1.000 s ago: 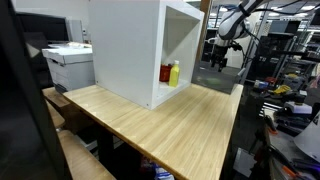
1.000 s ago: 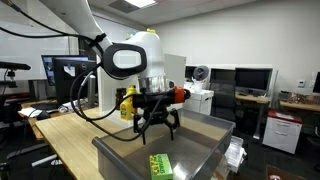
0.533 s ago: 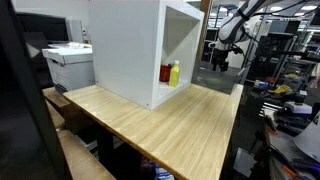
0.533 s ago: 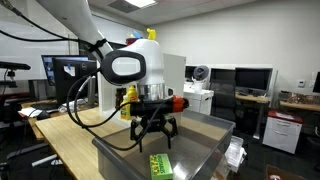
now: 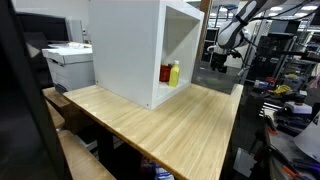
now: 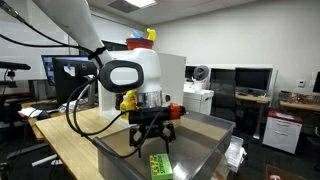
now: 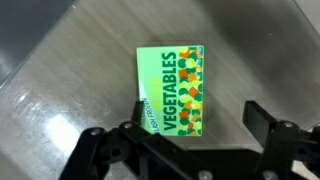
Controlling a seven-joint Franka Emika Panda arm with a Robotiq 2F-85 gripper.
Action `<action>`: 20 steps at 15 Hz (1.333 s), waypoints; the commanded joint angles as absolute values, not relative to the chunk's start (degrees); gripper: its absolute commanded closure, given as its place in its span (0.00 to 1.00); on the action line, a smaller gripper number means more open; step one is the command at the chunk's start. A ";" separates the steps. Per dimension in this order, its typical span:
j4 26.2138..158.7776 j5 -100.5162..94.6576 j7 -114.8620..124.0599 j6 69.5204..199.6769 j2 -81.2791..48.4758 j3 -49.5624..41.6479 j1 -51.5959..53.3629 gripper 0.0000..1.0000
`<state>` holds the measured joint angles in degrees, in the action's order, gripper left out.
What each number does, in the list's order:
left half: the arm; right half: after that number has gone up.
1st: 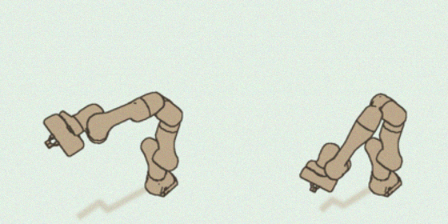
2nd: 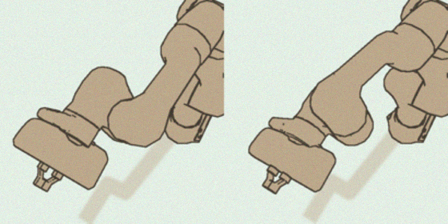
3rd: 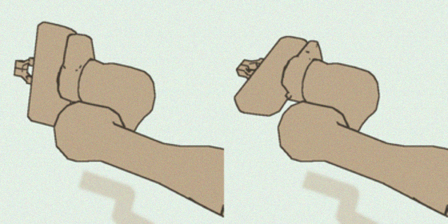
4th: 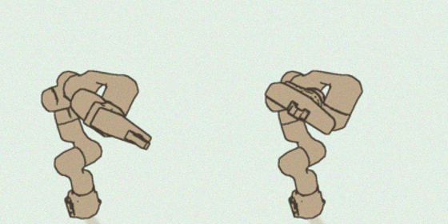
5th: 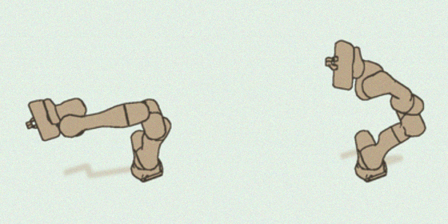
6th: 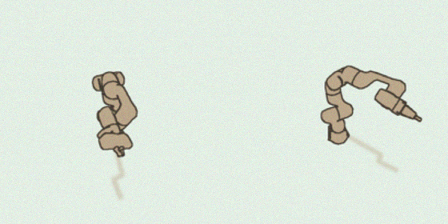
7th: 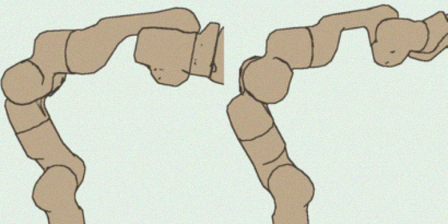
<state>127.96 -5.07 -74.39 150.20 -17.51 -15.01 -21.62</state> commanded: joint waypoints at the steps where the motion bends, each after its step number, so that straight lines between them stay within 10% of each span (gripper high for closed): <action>1: 128.21 -6.13 -75.32 152.92 -18.36 -13.82 -22.42 0.00; 20: 121.65 -6.30 -73.24 150.69 -24.60 -12.78 -22.67 0.00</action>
<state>122.73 -5.44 -74.28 151.32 -23.65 -13.46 -21.66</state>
